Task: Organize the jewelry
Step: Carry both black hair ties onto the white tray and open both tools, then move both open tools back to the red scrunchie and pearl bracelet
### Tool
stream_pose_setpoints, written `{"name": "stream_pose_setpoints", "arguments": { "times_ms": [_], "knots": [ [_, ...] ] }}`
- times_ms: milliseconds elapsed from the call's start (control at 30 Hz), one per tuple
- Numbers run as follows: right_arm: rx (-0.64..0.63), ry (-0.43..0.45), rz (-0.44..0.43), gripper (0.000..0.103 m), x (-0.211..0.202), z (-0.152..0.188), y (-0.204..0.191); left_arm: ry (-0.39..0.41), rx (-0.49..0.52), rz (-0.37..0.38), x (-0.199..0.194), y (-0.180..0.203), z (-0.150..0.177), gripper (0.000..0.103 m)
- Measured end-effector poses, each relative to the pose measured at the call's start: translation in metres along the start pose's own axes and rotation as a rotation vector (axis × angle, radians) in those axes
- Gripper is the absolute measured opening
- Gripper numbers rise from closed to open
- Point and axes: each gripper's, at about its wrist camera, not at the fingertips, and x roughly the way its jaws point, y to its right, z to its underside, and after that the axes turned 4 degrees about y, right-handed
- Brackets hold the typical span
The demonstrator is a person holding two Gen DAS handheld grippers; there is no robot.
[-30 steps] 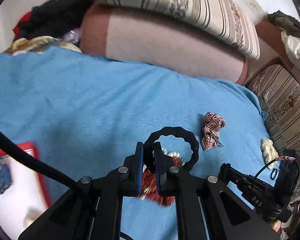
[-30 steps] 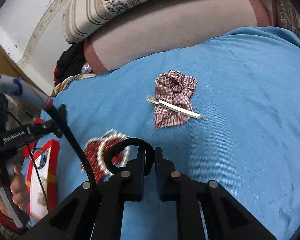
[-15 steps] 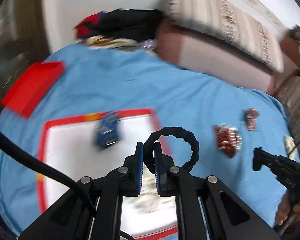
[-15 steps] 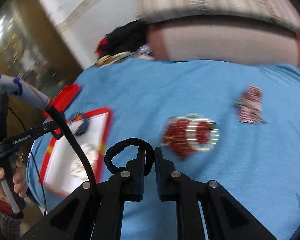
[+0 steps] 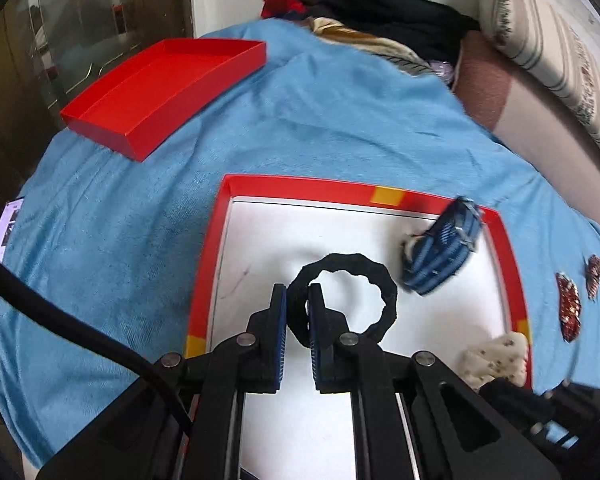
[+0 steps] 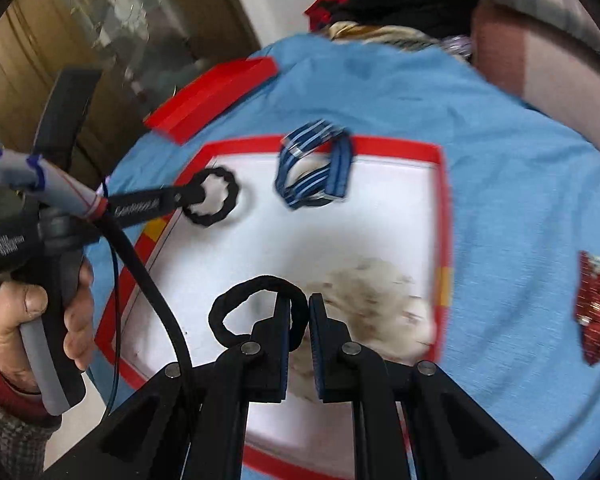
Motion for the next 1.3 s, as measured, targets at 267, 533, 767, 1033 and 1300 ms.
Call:
{"name": "stream_pose_setpoints", "arguments": {
  "times_ms": [267,533,767,1033,1300],
  "knots": [
    [-0.016,-0.028,0.016,0.011,0.014,0.004,0.004,-0.002,-0.025,0.001,0.009,-0.007,0.000,0.010],
    [-0.033,0.007,0.039,0.039,0.011,0.000,-0.001,0.037,-0.050,-0.007,-0.005,-0.010,-0.001,0.037],
    [-0.047,0.052,0.050,0.043,-0.008,-0.003,-0.002,0.105,-0.001,-0.058,-0.041,0.002,0.002,0.051],
    [-0.048,0.095,0.057,0.051,-0.037,0.000,-0.004,0.201,0.110,-0.164,-0.087,0.028,0.016,0.052],
    [-0.019,0.136,0.061,0.054,-0.072,0.011,0.007,0.237,0.151,-0.178,-0.117,0.047,0.028,0.055]
  ]
}}
